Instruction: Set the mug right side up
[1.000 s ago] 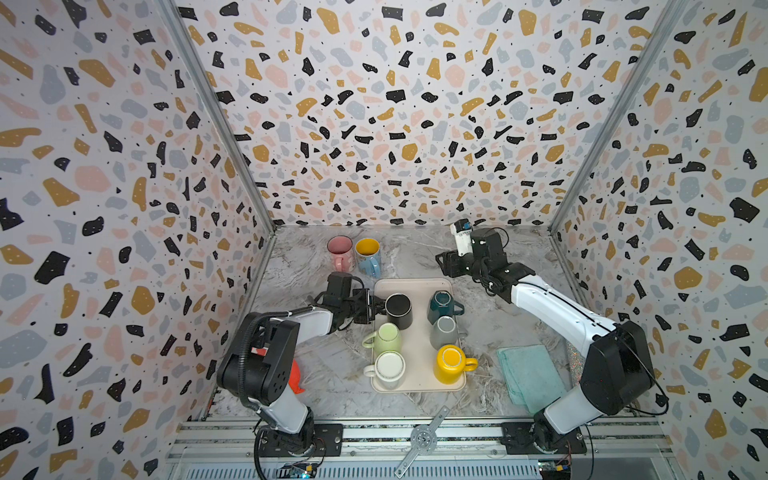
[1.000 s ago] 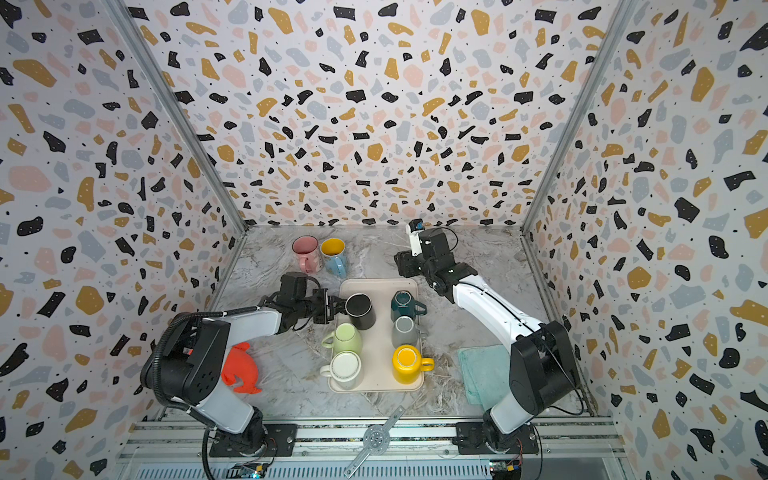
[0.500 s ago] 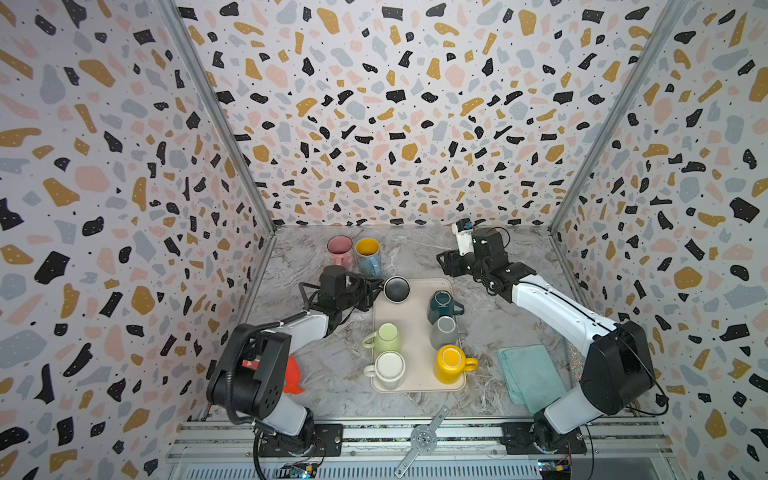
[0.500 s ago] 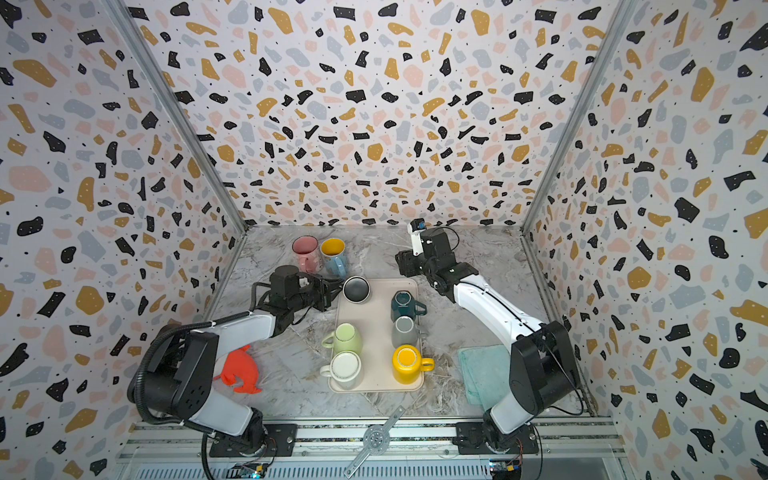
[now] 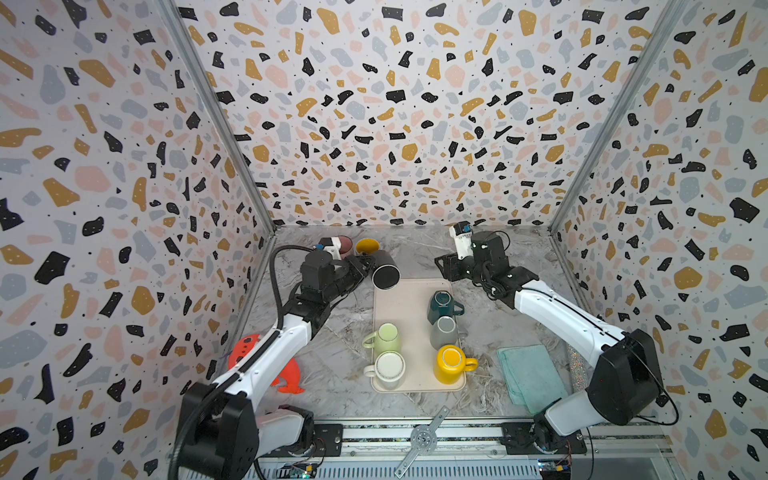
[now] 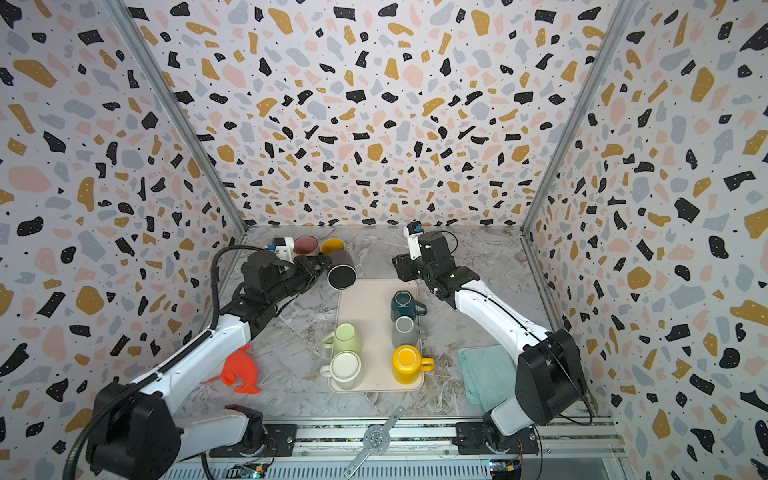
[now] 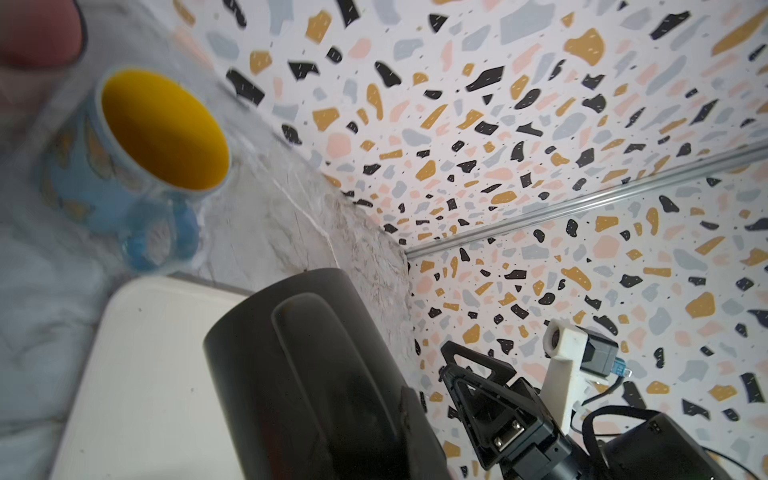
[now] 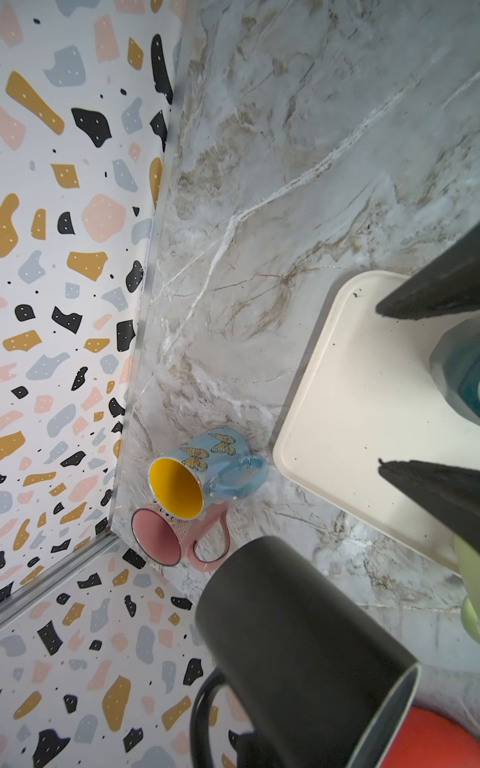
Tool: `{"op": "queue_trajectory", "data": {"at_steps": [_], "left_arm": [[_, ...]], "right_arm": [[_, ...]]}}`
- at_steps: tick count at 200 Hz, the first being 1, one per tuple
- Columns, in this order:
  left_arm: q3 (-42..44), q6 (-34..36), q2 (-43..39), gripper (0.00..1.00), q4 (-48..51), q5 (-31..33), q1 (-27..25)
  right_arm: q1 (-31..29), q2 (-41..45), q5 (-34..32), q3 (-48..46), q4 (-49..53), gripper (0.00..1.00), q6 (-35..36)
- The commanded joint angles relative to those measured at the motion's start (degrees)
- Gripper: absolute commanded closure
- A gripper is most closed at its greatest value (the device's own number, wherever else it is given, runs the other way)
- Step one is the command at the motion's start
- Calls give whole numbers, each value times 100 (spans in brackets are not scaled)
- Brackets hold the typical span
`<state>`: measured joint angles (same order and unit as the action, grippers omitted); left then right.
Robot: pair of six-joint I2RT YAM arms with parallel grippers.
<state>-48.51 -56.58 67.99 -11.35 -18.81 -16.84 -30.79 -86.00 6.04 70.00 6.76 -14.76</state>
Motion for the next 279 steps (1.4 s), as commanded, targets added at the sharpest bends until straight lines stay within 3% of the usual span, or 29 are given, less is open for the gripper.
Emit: {"op": "queue_trajectory", "data": {"at_steps": [1, 44, 108, 144, 187, 228, 279], "left_arm": [[-156, 1585, -529, 100, -341, 839, -228], [84, 2661, -914, 100, -604, 1564, -662], [496, 4940, -1313, 100, -1294, 4153, -2519], [696, 5745, -1210, 100, -1827, 5440, -3256], [994, 6620, -896, 100, -2878, 6816, -3680], [1155, 7613, -342, 100, -4226, 7817, -3831], [1169, 9157, 726, 100, -5971, 8482, -3971]], "right_arm": [[-52, 320, -13, 109, 150, 48, 112], [-94, 410, 14, 162, 183, 56, 244], [-134, 382, 105, 283, 225, 64, 482], [-135, 318, 137, 387, 258, 68, 611], [-130, 233, 516, 599, 333, 70, 727], [55, 37, 1493, 1039, 415, 69, 900], [241, -599, 2442, 2186, 867, 56, 1414]]}}
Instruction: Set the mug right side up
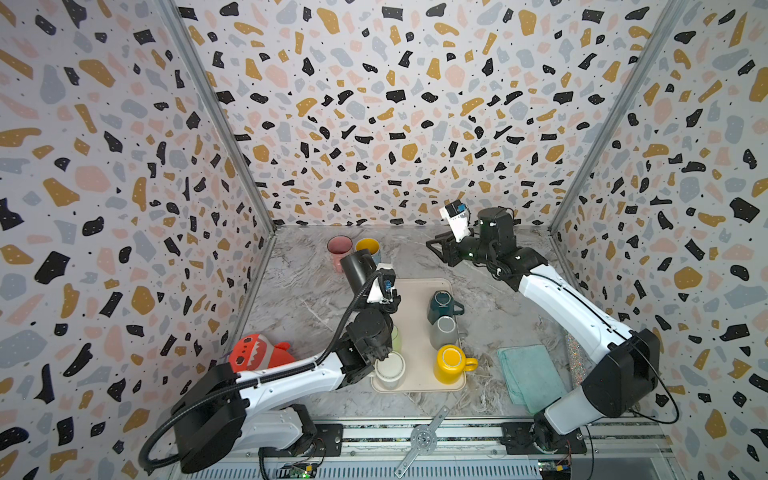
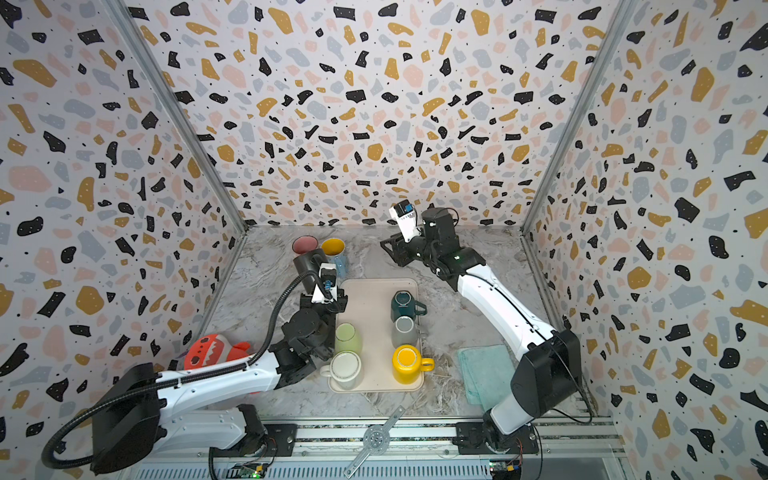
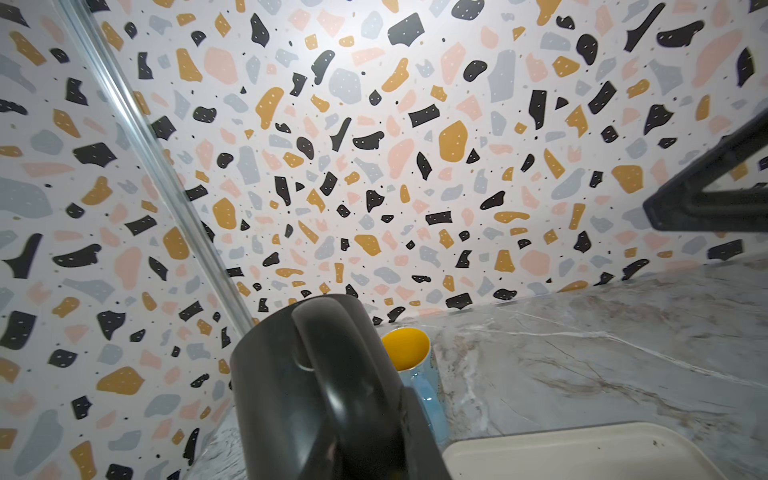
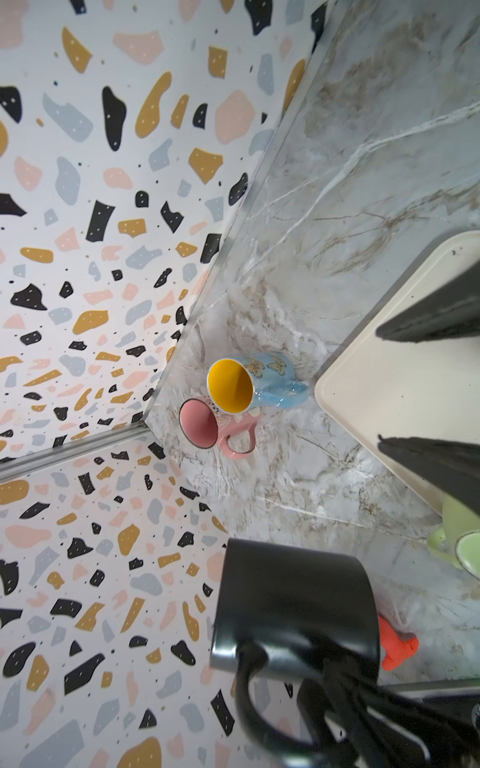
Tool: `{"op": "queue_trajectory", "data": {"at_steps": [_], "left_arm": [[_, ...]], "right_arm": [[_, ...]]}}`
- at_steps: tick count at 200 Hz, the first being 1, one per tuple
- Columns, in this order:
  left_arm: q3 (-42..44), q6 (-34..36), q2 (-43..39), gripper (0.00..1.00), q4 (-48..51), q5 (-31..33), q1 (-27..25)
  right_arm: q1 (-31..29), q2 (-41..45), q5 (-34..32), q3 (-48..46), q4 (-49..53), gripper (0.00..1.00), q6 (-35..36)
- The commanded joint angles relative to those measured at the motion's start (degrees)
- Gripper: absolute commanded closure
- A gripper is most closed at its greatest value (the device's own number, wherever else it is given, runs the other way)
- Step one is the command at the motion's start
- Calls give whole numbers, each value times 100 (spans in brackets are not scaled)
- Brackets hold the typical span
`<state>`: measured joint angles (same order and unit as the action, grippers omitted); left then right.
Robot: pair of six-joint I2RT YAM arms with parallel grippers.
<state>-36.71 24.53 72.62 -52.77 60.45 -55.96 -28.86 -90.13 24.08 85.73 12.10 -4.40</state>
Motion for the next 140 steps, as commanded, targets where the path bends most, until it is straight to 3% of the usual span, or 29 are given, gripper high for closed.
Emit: {"op": "queue_trajectory", "data": {"at_steps": [1, 37, 90, 140], "left_arm": [[-12, 1072, 275, 100, -1853, 561, -61], [40, 1804, 829, 100, -2685, 609, -81], [86, 3254, 1697, 100, -4129, 465, -142], [69, 3998, 2198, 100, -4974, 269, -187]], "right_arm": [[52, -205, 658, 638, 335, 56, 387], [110, -774, 1380, 1524, 761, 48, 828], [109, -1858, 2147, 3258, 2170, 39, 1708], [110, -2343, 2750, 3932, 2930, 35, 2259]]}}
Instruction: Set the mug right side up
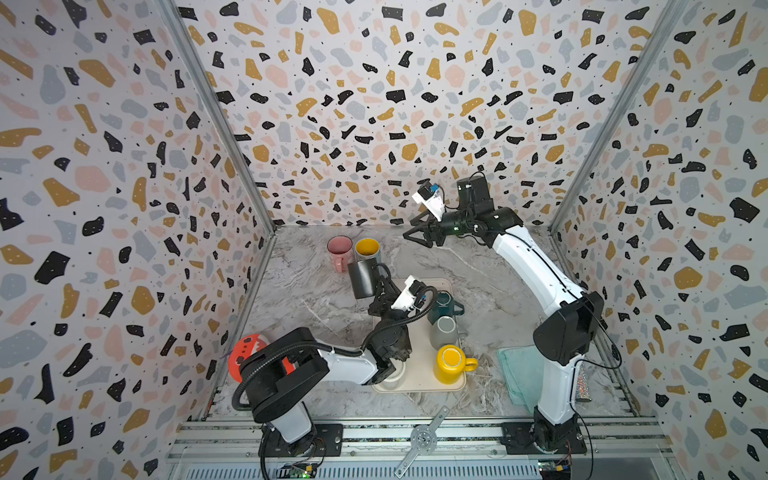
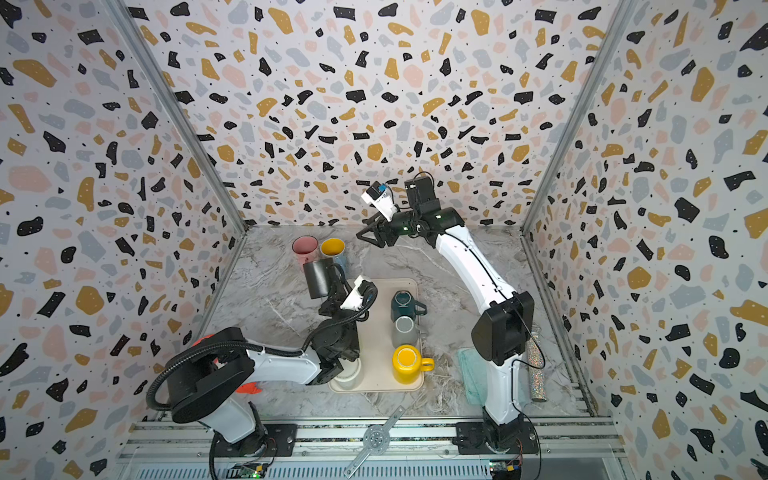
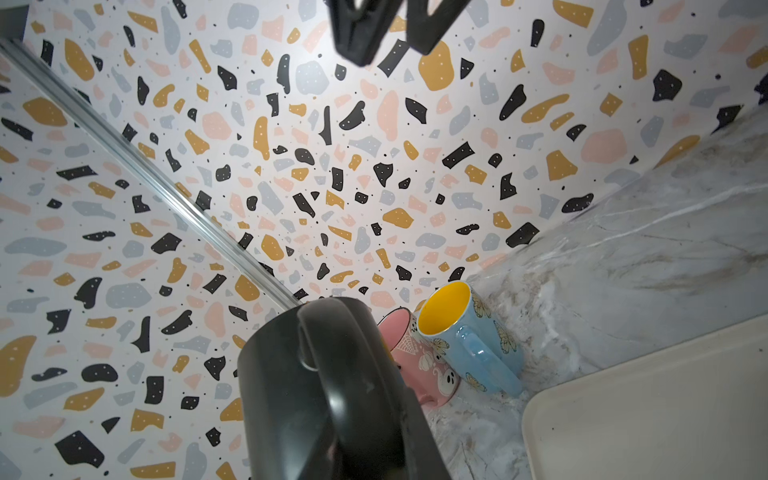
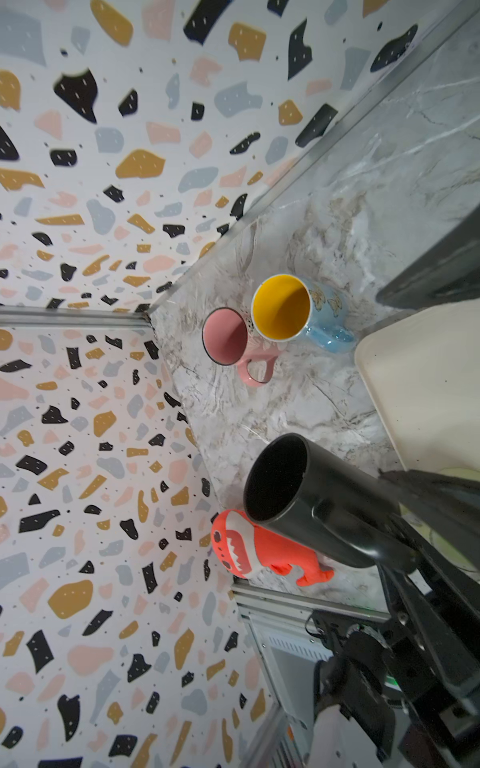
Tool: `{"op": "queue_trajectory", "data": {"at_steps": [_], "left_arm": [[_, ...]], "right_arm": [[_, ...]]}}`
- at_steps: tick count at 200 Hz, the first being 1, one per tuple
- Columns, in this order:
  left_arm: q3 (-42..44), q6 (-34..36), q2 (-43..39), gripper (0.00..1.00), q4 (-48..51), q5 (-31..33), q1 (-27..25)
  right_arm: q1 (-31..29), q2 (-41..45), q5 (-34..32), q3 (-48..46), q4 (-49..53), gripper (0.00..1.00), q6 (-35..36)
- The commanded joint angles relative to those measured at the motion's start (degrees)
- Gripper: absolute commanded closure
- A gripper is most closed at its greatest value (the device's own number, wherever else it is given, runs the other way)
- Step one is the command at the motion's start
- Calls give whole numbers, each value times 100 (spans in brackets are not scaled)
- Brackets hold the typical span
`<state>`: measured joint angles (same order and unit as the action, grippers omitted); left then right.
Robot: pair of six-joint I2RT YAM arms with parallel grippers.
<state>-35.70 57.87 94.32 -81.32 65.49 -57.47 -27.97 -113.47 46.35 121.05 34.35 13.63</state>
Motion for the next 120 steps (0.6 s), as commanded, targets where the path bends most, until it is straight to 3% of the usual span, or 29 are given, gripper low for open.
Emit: {"op": "queue_trajectory", "data": {"at_steps": [1, 56, 120], "left_arm": [[-28, 674, 30, 100, -2127, -237, -36], [-57, 865, 173, 100, -2439, -450, -59], [-183, 1025, 252, 100, -2444, -685, -97]], "right_arm": [[20, -17, 537, 409, 723, 35, 465], [-1, -357, 729, 625, 1396, 34, 781], [80, -843, 1818, 664, 1687, 29, 882]]}}
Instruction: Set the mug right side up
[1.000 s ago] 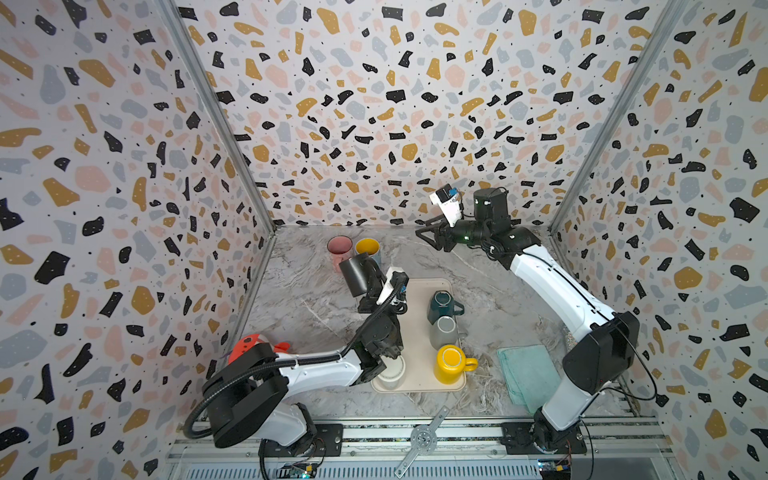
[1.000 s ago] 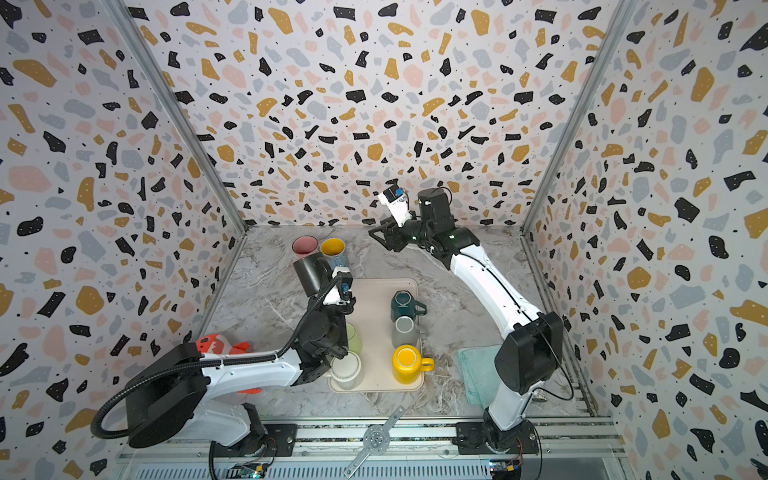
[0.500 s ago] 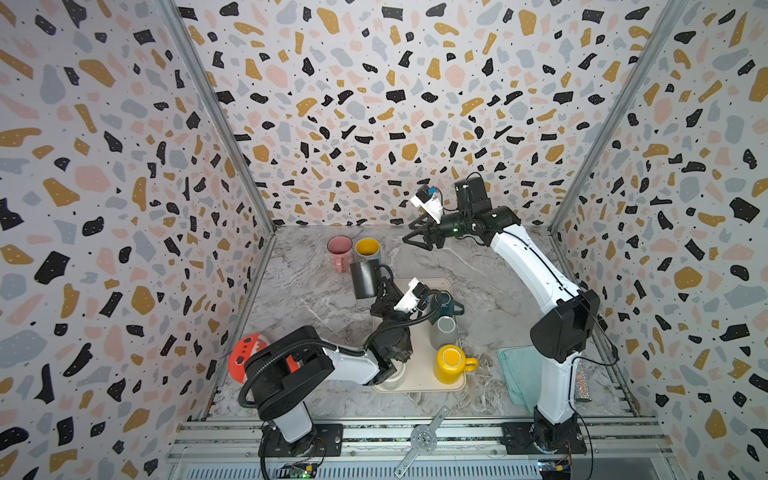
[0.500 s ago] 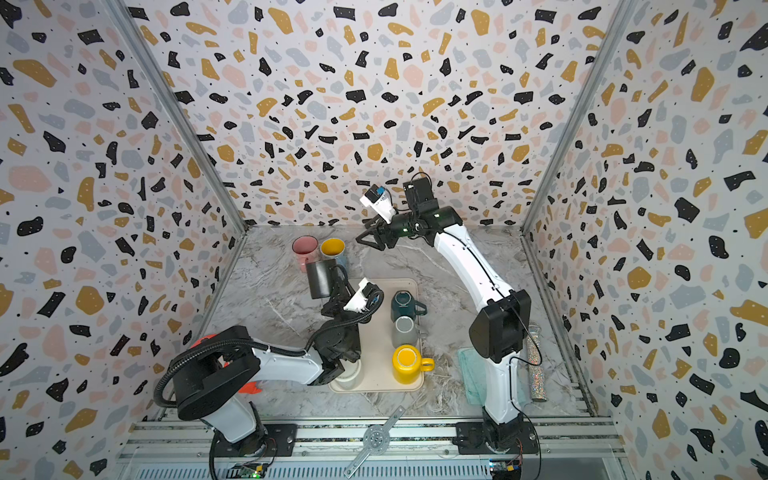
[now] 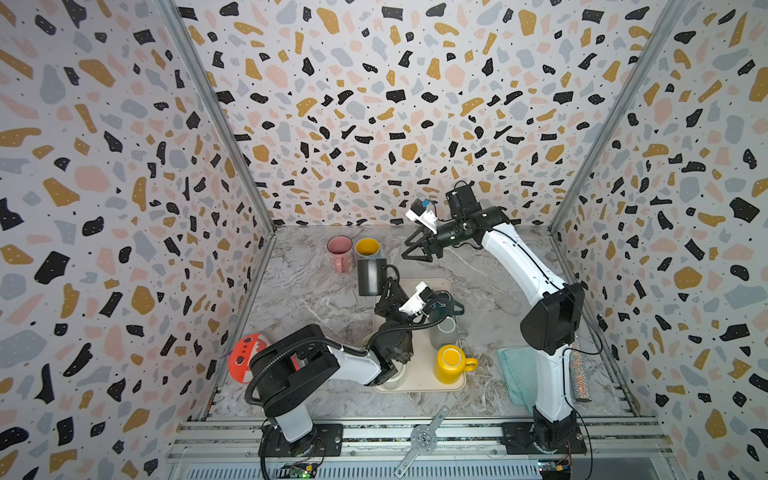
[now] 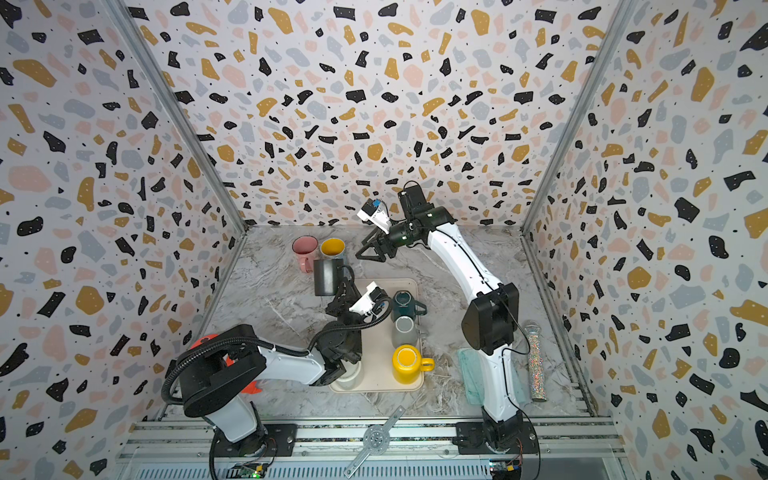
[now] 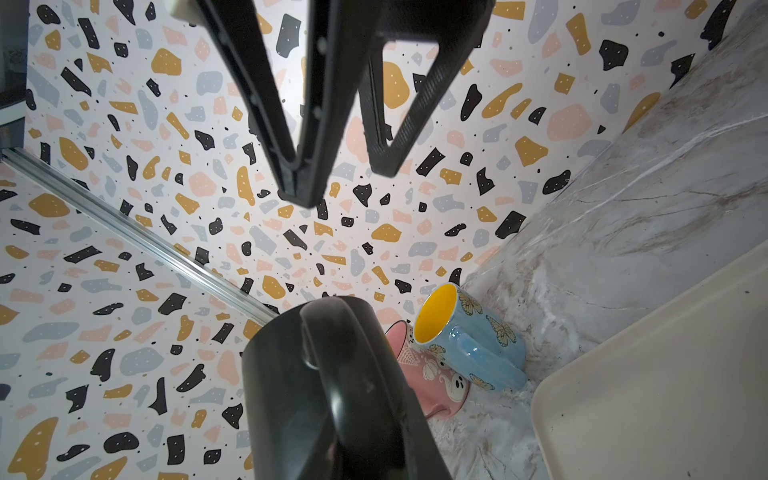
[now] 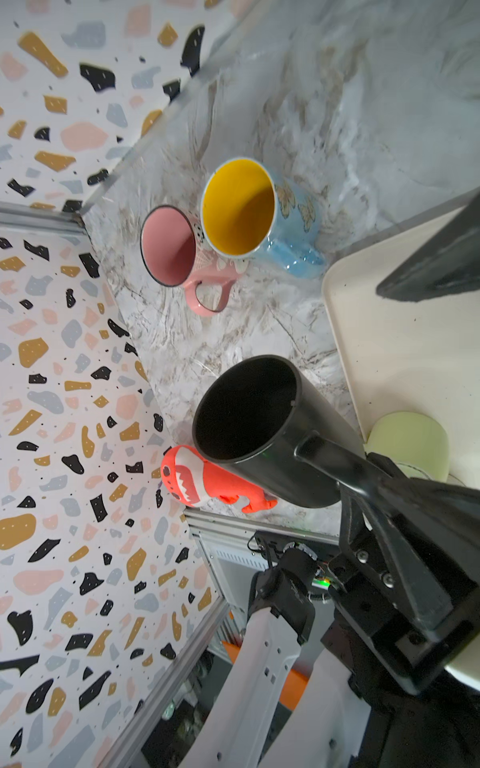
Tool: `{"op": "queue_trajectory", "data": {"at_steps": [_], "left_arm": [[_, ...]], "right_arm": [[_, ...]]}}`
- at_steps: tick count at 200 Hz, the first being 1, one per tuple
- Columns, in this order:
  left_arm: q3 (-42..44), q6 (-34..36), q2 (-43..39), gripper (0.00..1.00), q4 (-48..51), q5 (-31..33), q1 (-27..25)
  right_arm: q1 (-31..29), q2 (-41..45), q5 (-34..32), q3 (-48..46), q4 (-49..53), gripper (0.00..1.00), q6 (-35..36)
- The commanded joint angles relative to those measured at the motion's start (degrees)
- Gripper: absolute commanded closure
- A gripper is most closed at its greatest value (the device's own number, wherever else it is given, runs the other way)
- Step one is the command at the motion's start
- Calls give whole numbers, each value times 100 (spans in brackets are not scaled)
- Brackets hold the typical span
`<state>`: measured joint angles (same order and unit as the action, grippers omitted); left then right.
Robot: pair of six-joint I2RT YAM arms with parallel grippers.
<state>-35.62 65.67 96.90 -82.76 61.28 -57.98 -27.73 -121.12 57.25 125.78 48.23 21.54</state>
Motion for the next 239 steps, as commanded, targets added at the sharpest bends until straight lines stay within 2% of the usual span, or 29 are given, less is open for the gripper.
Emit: {"op": "queue_trajectory", "data": {"at_steps": [1, 48, 83, 114, 144, 187, 239], "left_arm": [[-191, 245, -5, 100, -2303, -269, -47], [-218, 288, 56, 100, -2297, -368, -74], [-236, 342, 100, 100, -2302, -431, -74], [-244, 436, 169, 100, -2302, -492, -74], [-288, 538, 241, 100, -2302, -507, -74], [-314, 620, 241, 100, -2301, -502, -82], [-375, 835, 347, 100, -2298, -574, -91]], "right_arm": [[56, -87, 739, 192, 300, 29, 93], [83, -362, 1573, 184, 370, 25, 71], [79, -408, 1736, 184, 490, 24, 156], [48, -422, 1645, 186, 723, 24, 275], [-29, -453, 1281, 181, 906, 25, 293], [-75, -567, 634, 123, 664, 28, -352], [-101, -685, 614, 124, 539, 40, -686]]}}
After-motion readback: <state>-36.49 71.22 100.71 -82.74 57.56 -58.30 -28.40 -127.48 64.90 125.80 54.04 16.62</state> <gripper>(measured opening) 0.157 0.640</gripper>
